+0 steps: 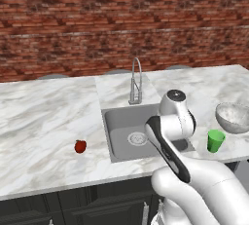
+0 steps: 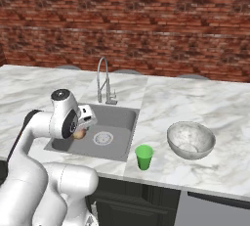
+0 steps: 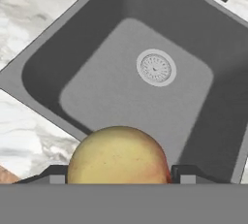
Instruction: Remove the peach and bell pepper from the sink. Then move the bowl and cup from the counter to the sink for washing.
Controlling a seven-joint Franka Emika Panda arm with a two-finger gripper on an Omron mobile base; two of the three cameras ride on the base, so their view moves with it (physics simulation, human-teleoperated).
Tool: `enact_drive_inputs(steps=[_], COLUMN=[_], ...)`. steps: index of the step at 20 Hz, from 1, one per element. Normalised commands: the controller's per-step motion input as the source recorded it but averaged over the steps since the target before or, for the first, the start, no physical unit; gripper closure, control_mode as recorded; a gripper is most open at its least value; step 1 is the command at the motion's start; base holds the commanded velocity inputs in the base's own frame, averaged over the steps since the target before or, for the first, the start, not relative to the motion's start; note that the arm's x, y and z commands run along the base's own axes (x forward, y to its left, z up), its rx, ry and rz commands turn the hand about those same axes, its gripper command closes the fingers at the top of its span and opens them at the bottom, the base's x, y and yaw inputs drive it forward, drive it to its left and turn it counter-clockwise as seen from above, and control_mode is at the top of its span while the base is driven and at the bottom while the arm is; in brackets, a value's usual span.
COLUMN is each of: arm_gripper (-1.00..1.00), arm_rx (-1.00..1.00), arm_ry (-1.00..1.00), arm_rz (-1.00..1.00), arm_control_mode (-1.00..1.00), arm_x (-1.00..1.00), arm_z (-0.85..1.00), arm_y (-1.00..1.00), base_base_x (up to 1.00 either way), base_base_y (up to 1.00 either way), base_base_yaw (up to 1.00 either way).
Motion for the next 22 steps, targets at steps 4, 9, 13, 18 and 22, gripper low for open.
enact_drive_inputs(steps=[4, 9, 13, 18, 22], arm_gripper=[1.0, 1.0, 1.0, 1.0, 1.0], arm_rx=[0.05, 0.05, 0.03, 0.03, 0.02], arm_ry=[-0.02, 0.0, 0.0, 0.0, 0.0], arm_rz=[-0.18, -0.15, -0.13, -0.1, -0.06], arm_control_mode=[-1.0, -1.0, -1.0, -1.0, -1.0], arm_x=[-0.18, -0.12, -0.08, -0.01, 0.0], arm_z=[0.09, 0.09, 0.06, 0.07, 0.06], arm_y=[0.41, 0.44, 0.45, 0.49, 0.48], base_base_x=[0.0, 0.0, 0.0, 0.0, 0.0], base_base_y=[0.0, 0.0, 0.0, 0.0, 0.0], base_base_yaw=[0.0, 0.0, 0.0, 0.0, 0.0])
